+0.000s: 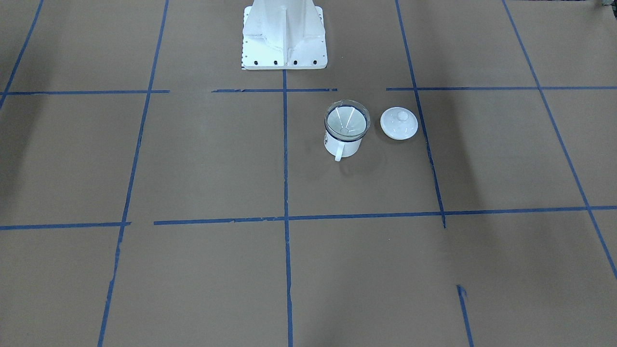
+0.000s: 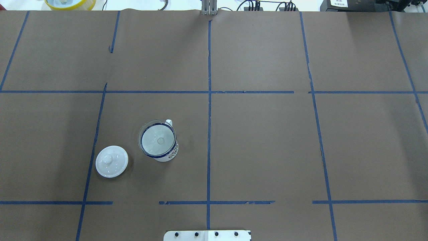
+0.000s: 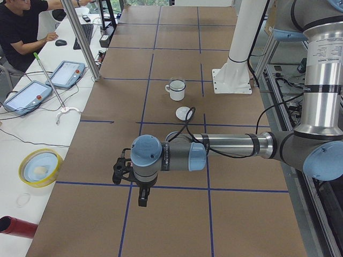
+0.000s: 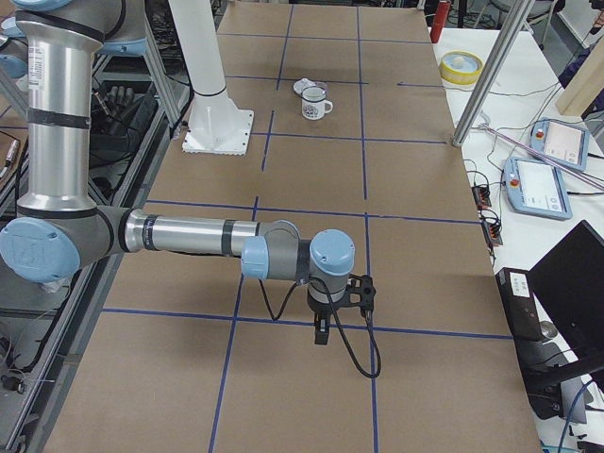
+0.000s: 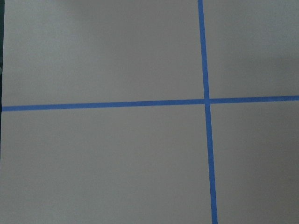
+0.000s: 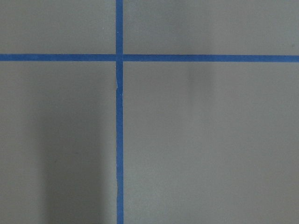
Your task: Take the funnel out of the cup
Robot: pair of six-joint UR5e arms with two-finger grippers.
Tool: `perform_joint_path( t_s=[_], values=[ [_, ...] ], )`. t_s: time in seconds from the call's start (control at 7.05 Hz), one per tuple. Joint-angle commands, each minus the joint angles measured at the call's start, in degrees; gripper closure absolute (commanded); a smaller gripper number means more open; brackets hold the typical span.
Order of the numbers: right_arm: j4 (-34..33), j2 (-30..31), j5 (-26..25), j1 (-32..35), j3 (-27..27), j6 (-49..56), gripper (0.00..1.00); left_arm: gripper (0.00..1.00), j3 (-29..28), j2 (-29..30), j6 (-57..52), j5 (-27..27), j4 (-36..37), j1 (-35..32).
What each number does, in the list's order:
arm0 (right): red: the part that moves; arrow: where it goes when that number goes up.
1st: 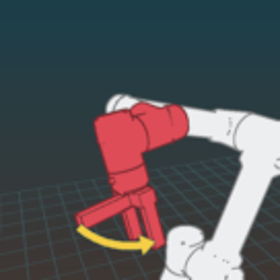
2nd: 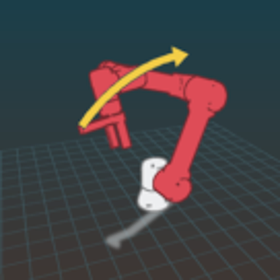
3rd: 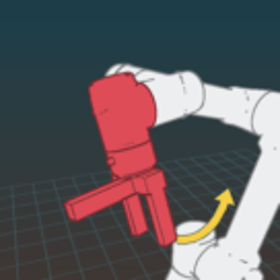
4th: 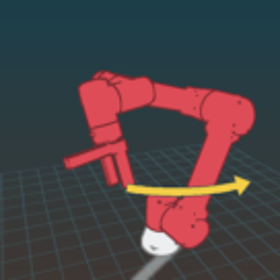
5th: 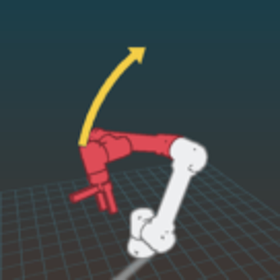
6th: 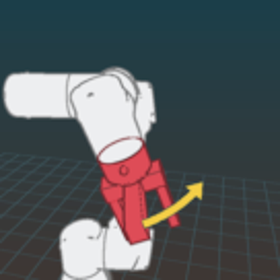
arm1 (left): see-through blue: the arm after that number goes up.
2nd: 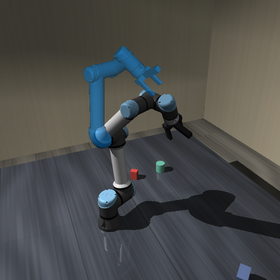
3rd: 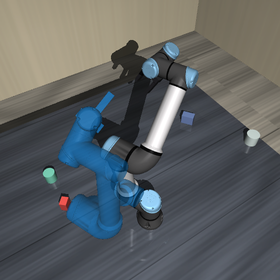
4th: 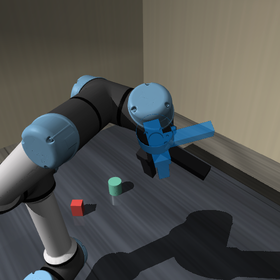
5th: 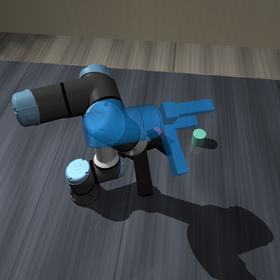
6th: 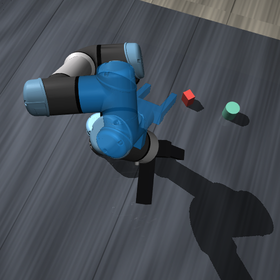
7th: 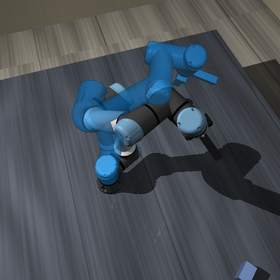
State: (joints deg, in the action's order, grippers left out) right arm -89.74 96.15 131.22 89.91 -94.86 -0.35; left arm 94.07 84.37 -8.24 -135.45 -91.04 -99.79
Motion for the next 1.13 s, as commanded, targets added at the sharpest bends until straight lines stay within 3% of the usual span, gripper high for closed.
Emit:
perform_joint_path(
  t_s=[0.0, 0.43, 0.85, 0.99],
  values=[
    [0.0, 0.0, 0.0, 0.0, -0.1, 0.0, 0.0, 0.0, 3.8, -2.8, 7.1, -0.7, -1.4, 0.4],
    [0.0, 0.0, 0.0, 0.0, -0.1, 0.0, 0.0, 0.0, 16.6, -0.9, 46.3, -1.6, -1.4, 13.0],
    [0.0, 0.0, 0.0, 0.0, -0.1, 0.0, 0.0, 0.0, 15.4, 17.9, 91.0, -0.6, -1.2, 33.3],
    [0.0, 0.0, 0.0, 0.0, -0.1, 0.0, 0.0, 0.0, 15.6, 24.0, 102.3, 1.4, -0.9, 35.2]
  ],
)
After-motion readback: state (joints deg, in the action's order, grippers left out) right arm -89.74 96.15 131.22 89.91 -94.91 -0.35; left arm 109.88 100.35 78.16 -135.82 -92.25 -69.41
